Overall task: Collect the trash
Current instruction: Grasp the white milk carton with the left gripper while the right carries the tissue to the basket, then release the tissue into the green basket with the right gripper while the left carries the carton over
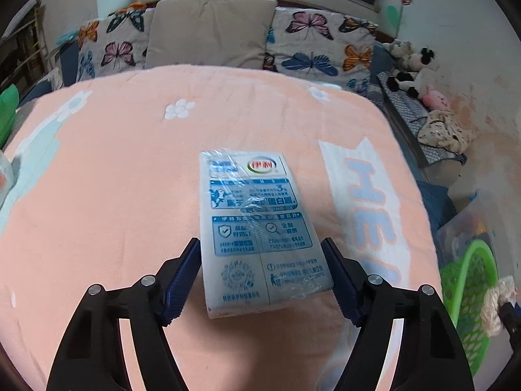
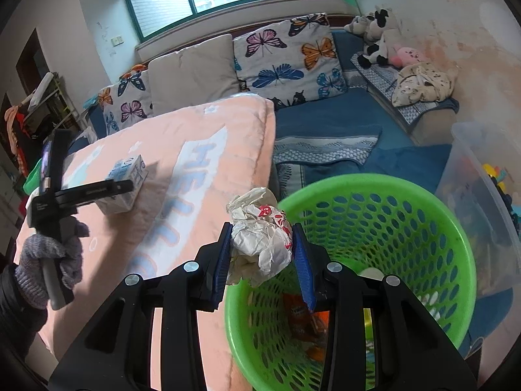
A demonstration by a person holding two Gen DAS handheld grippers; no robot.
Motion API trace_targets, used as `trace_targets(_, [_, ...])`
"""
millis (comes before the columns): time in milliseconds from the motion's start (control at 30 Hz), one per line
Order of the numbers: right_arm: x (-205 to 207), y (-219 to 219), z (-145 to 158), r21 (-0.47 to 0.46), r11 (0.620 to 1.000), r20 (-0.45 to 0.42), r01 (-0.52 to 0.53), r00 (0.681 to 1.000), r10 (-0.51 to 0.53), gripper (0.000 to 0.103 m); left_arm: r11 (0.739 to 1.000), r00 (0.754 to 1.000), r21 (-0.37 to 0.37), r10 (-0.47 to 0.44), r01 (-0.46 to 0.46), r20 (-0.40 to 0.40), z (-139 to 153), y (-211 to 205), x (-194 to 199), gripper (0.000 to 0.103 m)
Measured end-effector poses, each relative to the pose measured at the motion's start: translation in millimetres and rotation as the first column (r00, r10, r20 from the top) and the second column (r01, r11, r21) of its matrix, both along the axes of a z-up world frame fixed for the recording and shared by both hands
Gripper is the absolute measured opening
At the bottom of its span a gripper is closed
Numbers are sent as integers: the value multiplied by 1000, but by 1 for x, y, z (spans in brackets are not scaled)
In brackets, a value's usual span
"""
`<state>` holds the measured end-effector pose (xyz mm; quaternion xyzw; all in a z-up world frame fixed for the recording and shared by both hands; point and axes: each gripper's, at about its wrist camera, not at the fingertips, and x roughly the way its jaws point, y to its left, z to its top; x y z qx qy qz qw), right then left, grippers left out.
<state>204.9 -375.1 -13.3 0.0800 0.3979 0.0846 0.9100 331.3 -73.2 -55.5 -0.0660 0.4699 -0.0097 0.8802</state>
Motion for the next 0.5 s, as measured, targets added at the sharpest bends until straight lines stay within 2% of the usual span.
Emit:
trace_targets(300, [-31, -14, 1, -27, 998, 7, 50, 999, -50, 37, 991, 989, 0, -133, 133, 67, 40, -8, -53, 68])
trace_targets(500, [-54, -20, -3, -51, 995, 1, 82, 997, -82, 37, 967, 962, -2, -252, 254, 105, 60, -31, -93, 68])
